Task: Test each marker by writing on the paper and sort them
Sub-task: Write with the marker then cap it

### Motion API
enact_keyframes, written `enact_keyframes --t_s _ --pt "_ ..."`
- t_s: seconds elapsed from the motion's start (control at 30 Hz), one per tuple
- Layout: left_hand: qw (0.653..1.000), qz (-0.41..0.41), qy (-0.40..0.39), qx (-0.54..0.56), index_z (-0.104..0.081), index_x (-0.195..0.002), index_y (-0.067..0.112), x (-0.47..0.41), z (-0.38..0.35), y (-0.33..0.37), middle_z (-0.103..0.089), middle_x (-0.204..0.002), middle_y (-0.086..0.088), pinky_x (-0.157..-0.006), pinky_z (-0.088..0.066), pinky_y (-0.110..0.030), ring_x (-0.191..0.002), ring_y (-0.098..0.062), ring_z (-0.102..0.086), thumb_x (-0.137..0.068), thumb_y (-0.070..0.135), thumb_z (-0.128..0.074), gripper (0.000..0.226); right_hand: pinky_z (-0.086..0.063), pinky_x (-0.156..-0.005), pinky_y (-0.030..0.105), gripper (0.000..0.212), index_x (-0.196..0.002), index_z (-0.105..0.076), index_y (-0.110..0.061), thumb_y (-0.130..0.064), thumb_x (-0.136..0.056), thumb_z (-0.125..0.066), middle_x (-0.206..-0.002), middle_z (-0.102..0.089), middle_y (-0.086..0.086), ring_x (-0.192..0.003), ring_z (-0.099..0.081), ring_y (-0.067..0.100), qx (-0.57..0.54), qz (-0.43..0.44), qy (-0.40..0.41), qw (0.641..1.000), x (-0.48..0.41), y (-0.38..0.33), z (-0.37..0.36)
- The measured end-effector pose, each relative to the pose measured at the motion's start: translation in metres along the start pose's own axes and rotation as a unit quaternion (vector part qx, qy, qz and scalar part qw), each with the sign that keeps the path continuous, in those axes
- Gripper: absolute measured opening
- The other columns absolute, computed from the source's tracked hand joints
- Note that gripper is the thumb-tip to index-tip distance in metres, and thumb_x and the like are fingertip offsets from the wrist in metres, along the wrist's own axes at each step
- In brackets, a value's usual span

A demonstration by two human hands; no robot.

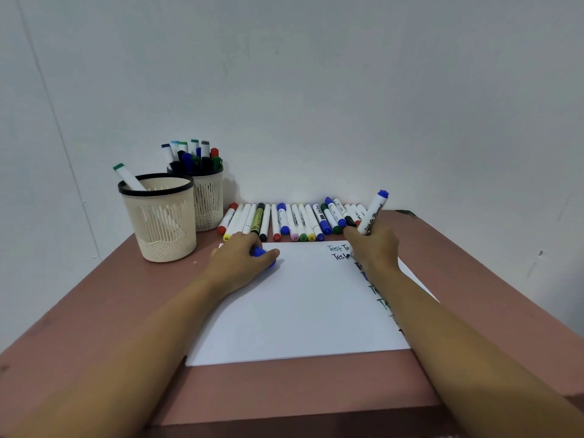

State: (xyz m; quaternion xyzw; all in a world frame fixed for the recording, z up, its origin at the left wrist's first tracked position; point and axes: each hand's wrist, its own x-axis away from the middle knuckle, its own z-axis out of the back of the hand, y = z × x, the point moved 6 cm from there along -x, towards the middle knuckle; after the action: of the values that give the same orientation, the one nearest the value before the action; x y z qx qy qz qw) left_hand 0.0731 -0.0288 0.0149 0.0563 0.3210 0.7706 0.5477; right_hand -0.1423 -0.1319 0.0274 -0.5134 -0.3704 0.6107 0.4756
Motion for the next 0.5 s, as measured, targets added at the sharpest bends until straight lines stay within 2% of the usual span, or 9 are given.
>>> enact_keyframes --t_s 0.17,0.23,0.33,0.4,0.5 --pt "1.0 0.008 -0.002 0.015 -0.046 -0.072 0.024 0.0001 0.0006 -0.0003 -0.048 -0.081 0.007 -0.076 -0.037 -0.032 -0.079 -0.017 -0.048 -0.086 0.047 -0.058 0.03 -0.037 -0.039 0.017 0.023 -0.064 -0.05 -0.013 -0.011 -0.084 -0.061 -0.066 -0.056 0.008 -0.051 -0.049 0.015 0.001 -0.008 -0.007 1.0 -0.0016 0.0023 -0.001" --pt "0.999 0.015 -0.004 0.03 -0.047 -0.072 0.024 -0.0002 0.0007 -0.0016 -0.05 -0.082 0.006 -0.073 -0.036 -0.031 -0.078 -0.016 -0.048 -0.086 0.047 -0.058 0.029 -0.039 -0.044 0.021 0.022 -0.064 -0.05 -0.011 -0.011 -0.083 -0.061 -0.067 -0.056 0.01 -0.055 -0.049 0.018 0.008 -0.012 -0.005 1.0 -0.0025 0.0036 -0.0021" --pt "0.998 0.021 -0.003 0.059 -0.05 -0.076 0.021 0.0 0.0016 -0.003 -0.059 -0.083 0.002 -0.067 -0.036 -0.029 -0.075 -0.014 -0.049 -0.087 0.044 -0.059 0.027 -0.042 -0.054 0.027 0.026 -0.062 -0.047 -0.014 -0.011 -0.083 -0.062 -0.064 -0.052 0.004 -0.062 -0.05 0.02 0.005 -0.011 0.01 1.0 -0.0033 0.0044 -0.0009" --pt "0.996 0.026 0.003 0.084 -0.051 -0.078 0.019 0.0004 0.0038 -0.0035 -0.062 -0.082 0.0 -0.06 -0.035 -0.026 -0.072 -0.012 -0.048 -0.088 0.042 -0.06 0.026 -0.041 -0.051 0.025 0.026 -0.064 -0.046 -0.016 -0.013 -0.084 -0.062 -0.064 -0.051 0.002 -0.06 -0.05 0.018 -0.003 -0.017 0.017 1.0 -0.0038 0.0049 0.0006" --pt "0.994 0.036 0.014 0.106 -0.052 -0.084 0.015 0.0005 0.0083 -0.0026 -0.054 -0.074 0.004 -0.056 -0.032 -0.026 -0.066 -0.01 -0.044 -0.089 0.039 -0.06 0.026 -0.039 -0.044 0.023 0.021 -0.069 -0.048 -0.011 -0.014 -0.086 -0.059 -0.065 -0.051 0.007 -0.053 -0.045 0.016 -0.05 -0.053 0.024 0.997 -0.0067 0.0084 0.0032"
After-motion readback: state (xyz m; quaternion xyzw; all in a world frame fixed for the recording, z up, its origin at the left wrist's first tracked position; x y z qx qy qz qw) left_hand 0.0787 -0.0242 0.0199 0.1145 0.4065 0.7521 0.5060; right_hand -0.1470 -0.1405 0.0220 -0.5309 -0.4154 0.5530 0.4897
